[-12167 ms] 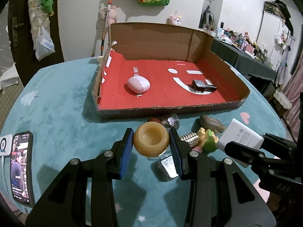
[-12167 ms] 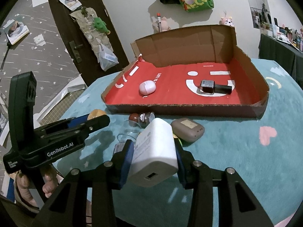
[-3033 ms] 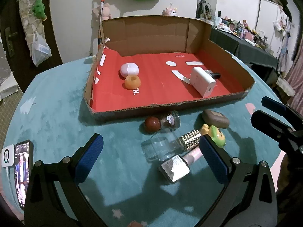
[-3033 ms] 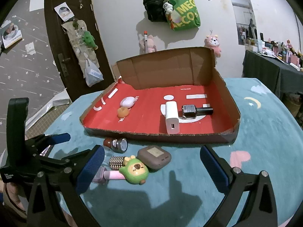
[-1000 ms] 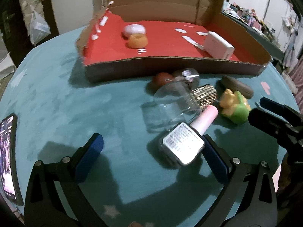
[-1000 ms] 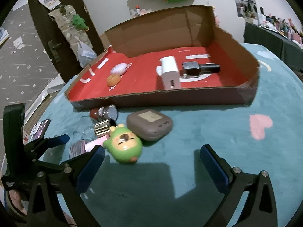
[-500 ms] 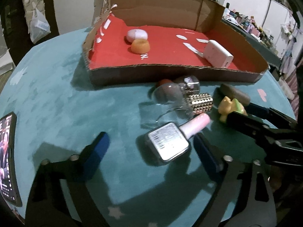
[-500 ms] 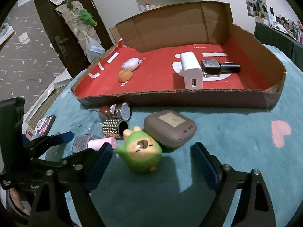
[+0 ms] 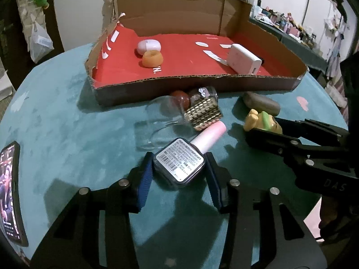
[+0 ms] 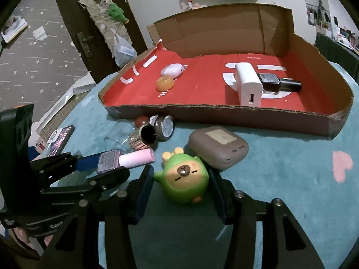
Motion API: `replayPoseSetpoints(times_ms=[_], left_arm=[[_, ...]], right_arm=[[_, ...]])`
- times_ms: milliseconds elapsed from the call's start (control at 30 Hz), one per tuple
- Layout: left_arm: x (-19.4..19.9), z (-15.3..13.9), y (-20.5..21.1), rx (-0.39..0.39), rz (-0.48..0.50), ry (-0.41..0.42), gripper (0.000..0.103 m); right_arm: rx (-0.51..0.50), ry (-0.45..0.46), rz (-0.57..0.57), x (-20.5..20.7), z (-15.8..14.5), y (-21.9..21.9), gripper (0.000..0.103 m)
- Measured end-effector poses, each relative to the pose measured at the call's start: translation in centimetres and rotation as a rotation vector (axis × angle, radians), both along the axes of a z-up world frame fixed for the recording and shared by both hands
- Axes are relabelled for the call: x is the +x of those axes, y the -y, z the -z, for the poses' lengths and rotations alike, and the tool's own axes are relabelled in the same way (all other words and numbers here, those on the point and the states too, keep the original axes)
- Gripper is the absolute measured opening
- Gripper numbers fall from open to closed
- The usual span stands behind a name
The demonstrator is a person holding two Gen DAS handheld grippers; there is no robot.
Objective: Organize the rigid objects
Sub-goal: 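Grasp the nail polish bottle with the left gripper while the right gripper grasps the green frog toy, then lift the nail polish bottle and green frog toy and carry both into the box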
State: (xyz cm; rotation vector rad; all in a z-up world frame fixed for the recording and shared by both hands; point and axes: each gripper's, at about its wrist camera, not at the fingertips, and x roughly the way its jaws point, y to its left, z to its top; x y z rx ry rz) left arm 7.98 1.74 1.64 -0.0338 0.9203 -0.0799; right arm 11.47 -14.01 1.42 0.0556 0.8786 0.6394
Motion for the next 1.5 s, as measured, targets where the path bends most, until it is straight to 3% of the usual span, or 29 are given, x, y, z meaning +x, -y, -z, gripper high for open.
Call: replayPoseSetpoints(times_ms=[667, 1500], left_arm=[[-2.2, -4.9, -0.7, -0.019, 0.004, 0.124, 0.042], [-0.3, -5.7, -0.5, -0.021, 0.007, 0.146, 0.042]], right_arm=[[0.069, 0.089, 0.020, -1.8, -4.7, 2.1, 0.052], [0.075, 0.087, 0.037, -1.0, -4.8, 2.5, 0.052]])
